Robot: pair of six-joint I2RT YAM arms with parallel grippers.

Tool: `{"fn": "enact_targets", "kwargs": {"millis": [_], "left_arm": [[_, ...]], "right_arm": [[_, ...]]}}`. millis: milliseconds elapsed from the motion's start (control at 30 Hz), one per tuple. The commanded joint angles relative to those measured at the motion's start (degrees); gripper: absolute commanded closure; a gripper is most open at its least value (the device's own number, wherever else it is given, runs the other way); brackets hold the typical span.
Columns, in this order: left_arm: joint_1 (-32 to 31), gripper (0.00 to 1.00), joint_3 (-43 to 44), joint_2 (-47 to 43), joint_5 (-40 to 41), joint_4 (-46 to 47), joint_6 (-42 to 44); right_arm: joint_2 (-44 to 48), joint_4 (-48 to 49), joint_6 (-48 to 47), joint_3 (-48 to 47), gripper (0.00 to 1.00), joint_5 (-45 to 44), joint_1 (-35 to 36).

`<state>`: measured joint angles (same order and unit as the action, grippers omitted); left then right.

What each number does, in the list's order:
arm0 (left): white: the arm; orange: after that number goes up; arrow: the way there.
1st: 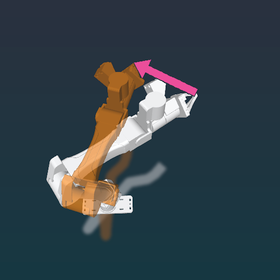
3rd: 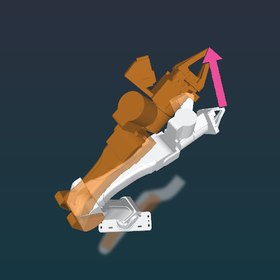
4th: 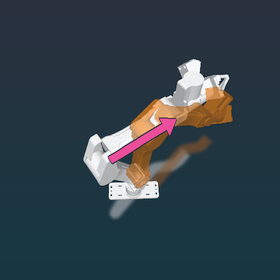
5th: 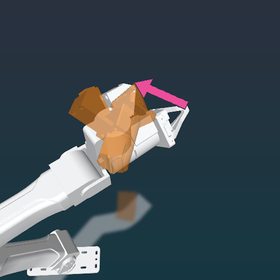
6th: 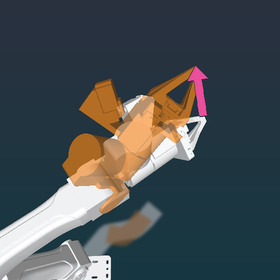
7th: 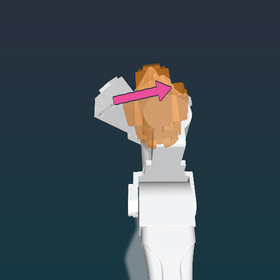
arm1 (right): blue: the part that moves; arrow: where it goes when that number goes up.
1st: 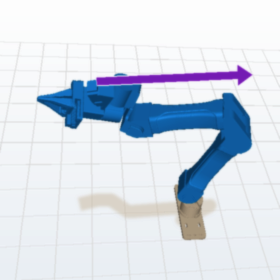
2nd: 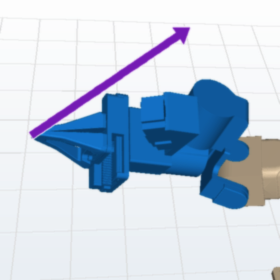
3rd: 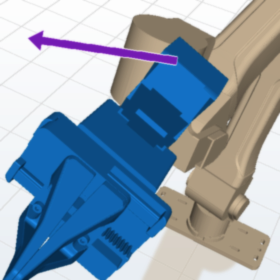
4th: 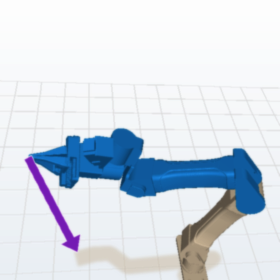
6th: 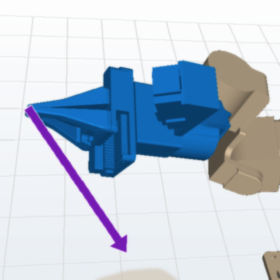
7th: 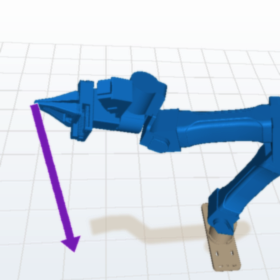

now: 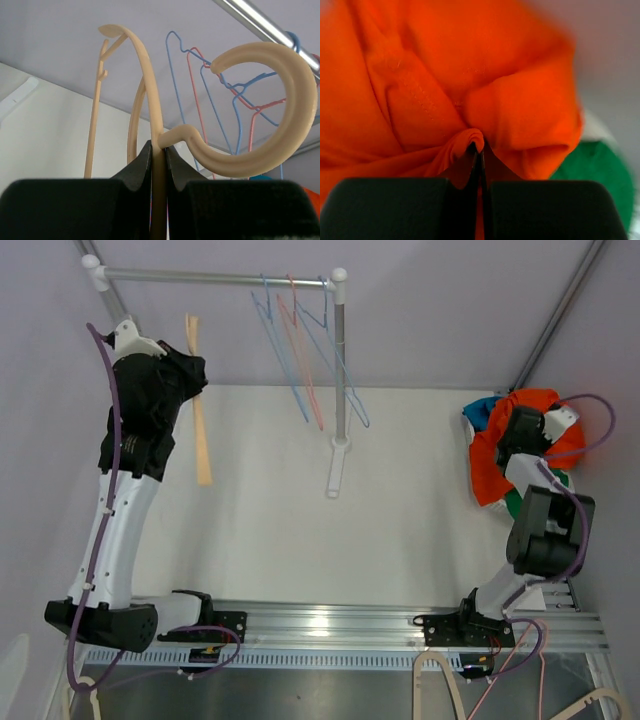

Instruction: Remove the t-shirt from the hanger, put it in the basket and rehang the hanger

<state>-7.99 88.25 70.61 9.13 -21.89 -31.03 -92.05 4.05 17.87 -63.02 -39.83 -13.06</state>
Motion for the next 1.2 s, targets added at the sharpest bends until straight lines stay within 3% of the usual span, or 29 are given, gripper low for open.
{"fn": "enact_targets", "kwargs": {"millis": [0, 67, 367, 533, 767, 833, 867, 900, 967, 1167], "left_arm": [[0.52, 0.99, 2.02, -1.52, -2.97, 2.28, -0.35], [0.52, 0.99, 3.24, -1.27, -3.06, 2.03, 0.26], [2.97, 0.99, 13.78, 7.77, -8.68, -0.44, 2.99], [4.30, 0.99, 16.43, 11.65, -12.11, 2.46, 4.31], [4.65, 0.99, 22.58, 17.28, -15.45, 2.29, 4.40], [4.65, 0.99, 22.85, 17.81, -16.07, 3.25, 4.31], [4.65, 0.99, 22.93, 17.81, -16.33, 3.78, 4.31], [4.65, 0.99, 22.93, 17.72, -16.59, 4.31, 4.22], [4.65, 0.99, 23.63, 18.16, -17.21, 5.01, 4.05], [4.65, 0.99, 28.38, 21.84, -18.26, 3.26, 3.61]], "right_arm": [[-8.31, -3.33, 9.19, 0.63, 1.00, -4.54, -0.48], [-9.73, -14.13, 15.16, -2.80, 1.00, -8.40, -1.18], [-8.68, -31.11, 17.55, -11.40, 1.00, -8.42, -3.11], [-1.13, -28.06, 14.48, -9.84, 1.00, -6.05, -3.29], [3.02, -25.85, 11.40, -10.89, 0.91, -4.02, -3.38], [3.10, -25.77, 10.61, -11.77, 0.79, -3.76, -3.38], [3.19, -26.11, 10.61, -12.03, 0.46, -3.85, -3.38], [3.28, -26.11, 10.35, -12.21, 0.37, -3.67, -3.38], [3.46, -26.20, 9.82, -12.56, 0.31, -3.67, -3.46], [4.60, -25.32, 8.41, -13.44, 0.27, -2.27, -3.29]]}}
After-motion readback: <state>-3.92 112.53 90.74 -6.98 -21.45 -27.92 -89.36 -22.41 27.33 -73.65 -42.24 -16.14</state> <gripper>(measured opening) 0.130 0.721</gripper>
